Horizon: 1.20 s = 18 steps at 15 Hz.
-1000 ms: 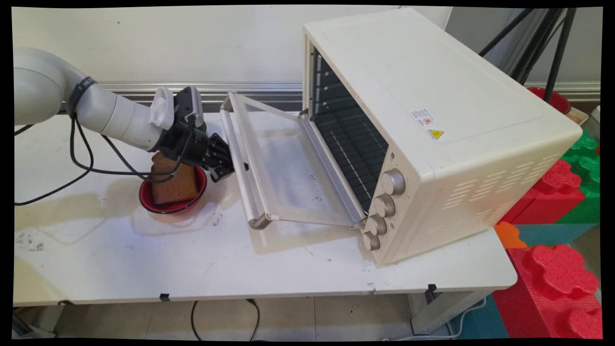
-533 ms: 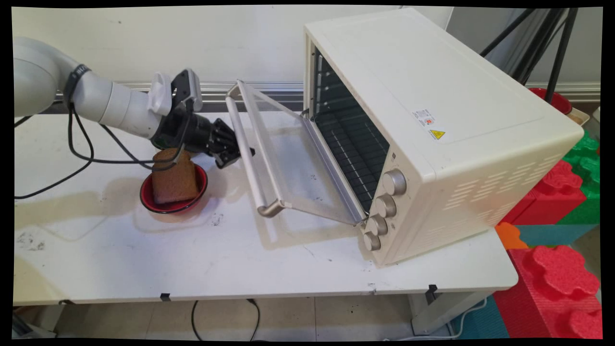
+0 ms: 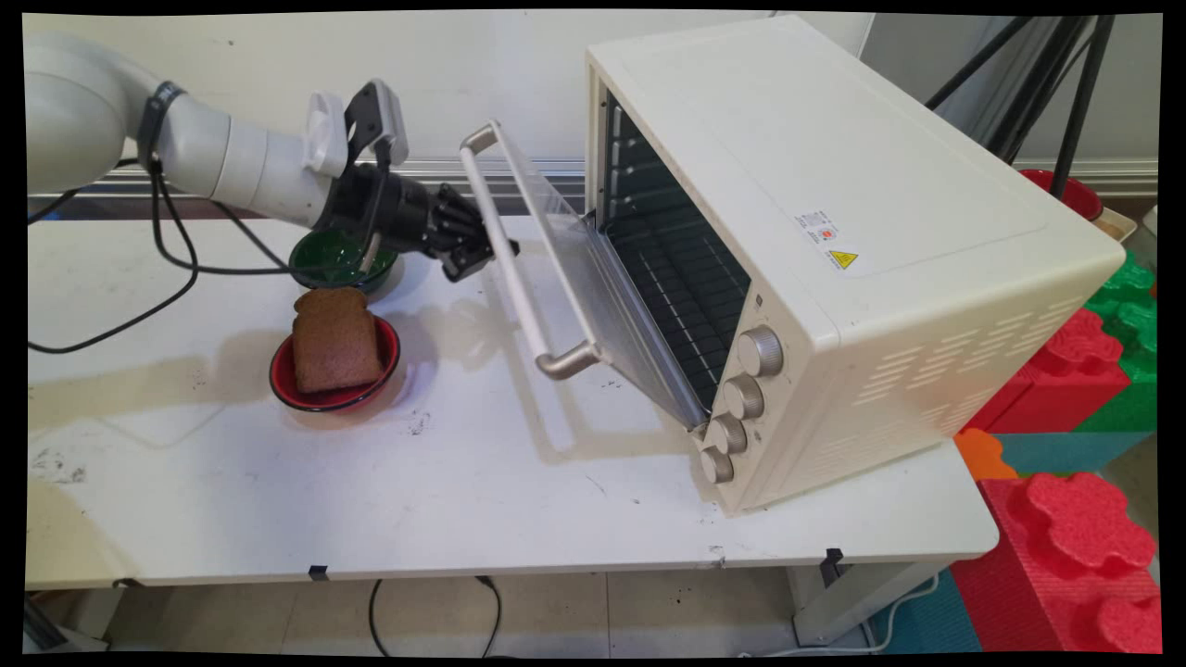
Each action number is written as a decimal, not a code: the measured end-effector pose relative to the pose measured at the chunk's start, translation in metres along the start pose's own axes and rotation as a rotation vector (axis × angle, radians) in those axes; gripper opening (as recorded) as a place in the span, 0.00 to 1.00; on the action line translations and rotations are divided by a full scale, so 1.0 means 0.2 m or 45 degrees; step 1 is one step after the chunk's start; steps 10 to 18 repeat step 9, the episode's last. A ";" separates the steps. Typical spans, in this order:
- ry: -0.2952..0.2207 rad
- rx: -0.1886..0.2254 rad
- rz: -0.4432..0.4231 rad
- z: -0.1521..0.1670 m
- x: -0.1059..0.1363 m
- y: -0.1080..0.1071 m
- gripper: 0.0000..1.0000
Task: Close the oven
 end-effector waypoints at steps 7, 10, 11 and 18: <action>0.078 0.023 0.009 0.03 0.15 -0.06 0.00; 0.090 0.028 0.011 0.04 0.18 -0.07 0.00; 0.090 0.028 0.011 0.04 0.18 -0.07 0.00; 0.090 0.028 0.011 0.04 0.18 -0.07 0.00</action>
